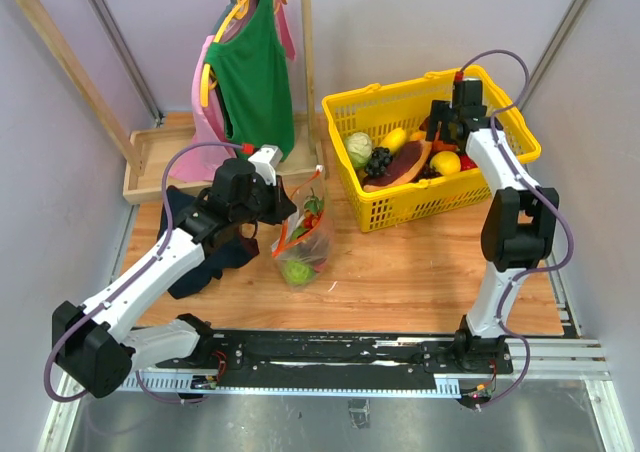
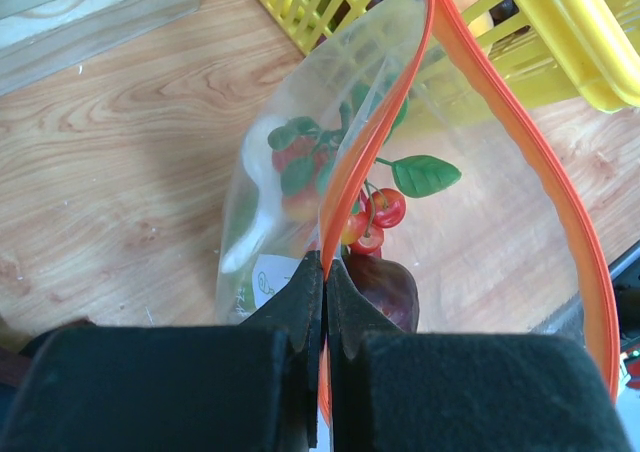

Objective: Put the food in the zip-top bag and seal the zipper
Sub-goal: Pick up the fake vegetable from the bin.

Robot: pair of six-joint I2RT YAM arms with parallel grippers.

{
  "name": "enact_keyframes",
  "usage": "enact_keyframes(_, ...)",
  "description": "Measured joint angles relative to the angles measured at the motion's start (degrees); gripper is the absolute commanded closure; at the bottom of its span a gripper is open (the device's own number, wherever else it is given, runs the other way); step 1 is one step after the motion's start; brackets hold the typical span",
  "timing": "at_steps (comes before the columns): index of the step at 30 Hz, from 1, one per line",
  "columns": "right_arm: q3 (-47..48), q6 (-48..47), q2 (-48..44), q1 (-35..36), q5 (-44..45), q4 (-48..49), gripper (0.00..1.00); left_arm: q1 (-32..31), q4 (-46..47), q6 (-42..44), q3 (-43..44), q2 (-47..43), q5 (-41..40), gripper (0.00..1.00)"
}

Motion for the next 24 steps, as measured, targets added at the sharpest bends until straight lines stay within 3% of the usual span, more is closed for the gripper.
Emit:
enact_keyframes(14, 3.4, 1.8, 11.2, -2.9, -6.5, 4.2, 0.09, 0.0, 0.0, 0.0, 0.0, 0.1, -0.1, 1.00)
enact_keyframes(24, 3.4, 1.8, 11.5, -3.4, -8.6, 4.6, 0.36, 0.0, 0.0, 0.0, 0.0, 0.1, -0.1, 0.99)
